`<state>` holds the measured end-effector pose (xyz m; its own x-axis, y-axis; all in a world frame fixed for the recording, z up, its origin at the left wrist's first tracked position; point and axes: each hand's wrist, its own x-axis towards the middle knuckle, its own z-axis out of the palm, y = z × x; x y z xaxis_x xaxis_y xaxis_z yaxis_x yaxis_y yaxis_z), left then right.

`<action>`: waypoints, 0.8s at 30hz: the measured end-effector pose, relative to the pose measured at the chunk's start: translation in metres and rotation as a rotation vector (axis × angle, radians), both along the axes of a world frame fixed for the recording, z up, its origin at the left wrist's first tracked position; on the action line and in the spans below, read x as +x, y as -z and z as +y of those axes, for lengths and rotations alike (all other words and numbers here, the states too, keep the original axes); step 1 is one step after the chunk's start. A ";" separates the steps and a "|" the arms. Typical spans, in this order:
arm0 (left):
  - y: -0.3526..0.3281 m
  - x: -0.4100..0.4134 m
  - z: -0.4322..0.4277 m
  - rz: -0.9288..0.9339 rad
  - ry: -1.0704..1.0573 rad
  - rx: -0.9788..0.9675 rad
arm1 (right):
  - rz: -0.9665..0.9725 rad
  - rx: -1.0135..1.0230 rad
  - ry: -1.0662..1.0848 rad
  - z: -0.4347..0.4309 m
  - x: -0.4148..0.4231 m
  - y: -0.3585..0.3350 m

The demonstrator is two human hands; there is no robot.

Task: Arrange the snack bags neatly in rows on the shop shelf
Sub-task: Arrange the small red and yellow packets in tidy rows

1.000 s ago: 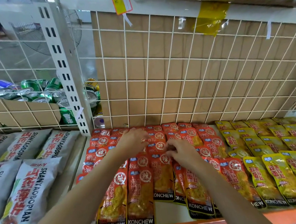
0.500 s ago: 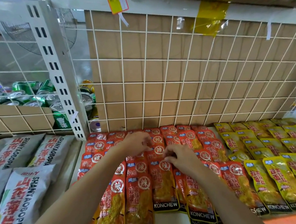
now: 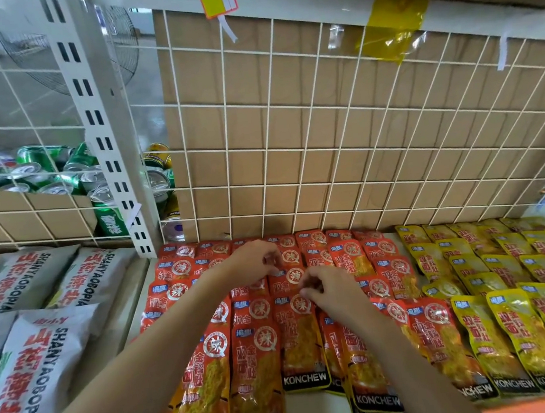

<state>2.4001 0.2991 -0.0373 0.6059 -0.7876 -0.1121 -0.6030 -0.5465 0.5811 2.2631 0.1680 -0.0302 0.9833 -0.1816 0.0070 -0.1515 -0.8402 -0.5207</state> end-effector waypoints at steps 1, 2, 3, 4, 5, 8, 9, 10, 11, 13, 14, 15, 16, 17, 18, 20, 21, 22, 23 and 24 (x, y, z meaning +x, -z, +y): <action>0.000 0.000 0.000 -0.005 0.004 0.001 | -0.001 -0.001 0.001 0.000 0.000 0.000; 0.000 0.000 0.000 -0.013 0.007 0.002 | -0.002 -0.001 0.002 0.000 0.000 0.001; 0.000 0.000 0.000 -0.017 0.009 0.003 | -0.003 -0.003 0.002 0.000 0.000 0.001; 0.000 0.001 0.000 -0.014 0.007 0.002 | -0.002 -0.007 0.000 0.000 0.000 0.001; 0.000 0.000 0.000 -0.005 0.003 0.000 | -0.004 -0.010 0.000 0.000 0.000 0.001; 0.000 -0.002 0.002 -0.010 -0.022 -0.019 | -0.051 -0.002 0.039 -0.003 -0.004 -0.004; -0.002 -0.004 0.003 -0.025 -0.037 -0.038 | -0.068 -0.003 0.065 -0.006 -0.006 -0.007; -0.003 -0.006 0.005 -0.045 -0.054 -0.062 | -0.086 -0.006 0.093 -0.010 -0.010 -0.010; -0.005 -0.010 0.007 -0.073 -0.062 -0.091 | -0.104 -0.009 0.122 -0.015 -0.014 -0.012; -0.010 -0.018 0.010 -0.140 -0.048 -0.144 | -0.126 -0.016 0.175 -0.026 -0.024 -0.015; -0.012 -0.024 0.010 -0.163 -0.032 -0.169 | -0.133 -0.021 0.197 -0.031 -0.030 -0.015; -0.015 -0.030 0.011 -0.174 -0.014 -0.196 | -0.140 -0.026 0.216 -0.036 -0.036 -0.016; -0.017 -0.038 0.010 -0.168 0.003 -0.221 | -0.144 -0.029 0.236 -0.041 -0.042 -0.016; -0.018 -0.047 0.009 -0.149 0.022 -0.242 | -0.151 -0.033 0.257 -0.045 -0.049 -0.016; -0.018 -0.055 0.007 -0.130 0.043 -0.253 | -0.155 -0.038 0.281 -0.049 -0.056 -0.015; -0.019 -0.073 0.002 -0.100 0.083 -0.222 | -0.161 -0.029 0.323 -0.053 -0.070 -0.013; -0.020 -0.082 -0.002 -0.083 0.100 -0.198 | -0.164 -0.012 0.334 -0.054 -0.077 -0.011; -0.020 -0.091 -0.006 -0.069 0.114 -0.170 | -0.160 0.002 0.335 -0.054 -0.083 -0.009; -0.022 -0.099 -0.010 -0.072 0.126 -0.128 | -0.148 0.006 0.326 -0.052 -0.089 -0.007; -0.023 -0.105 -0.014 -0.085 0.131 -0.067 | -0.139 -0.001 0.315 -0.050 -0.095 -0.005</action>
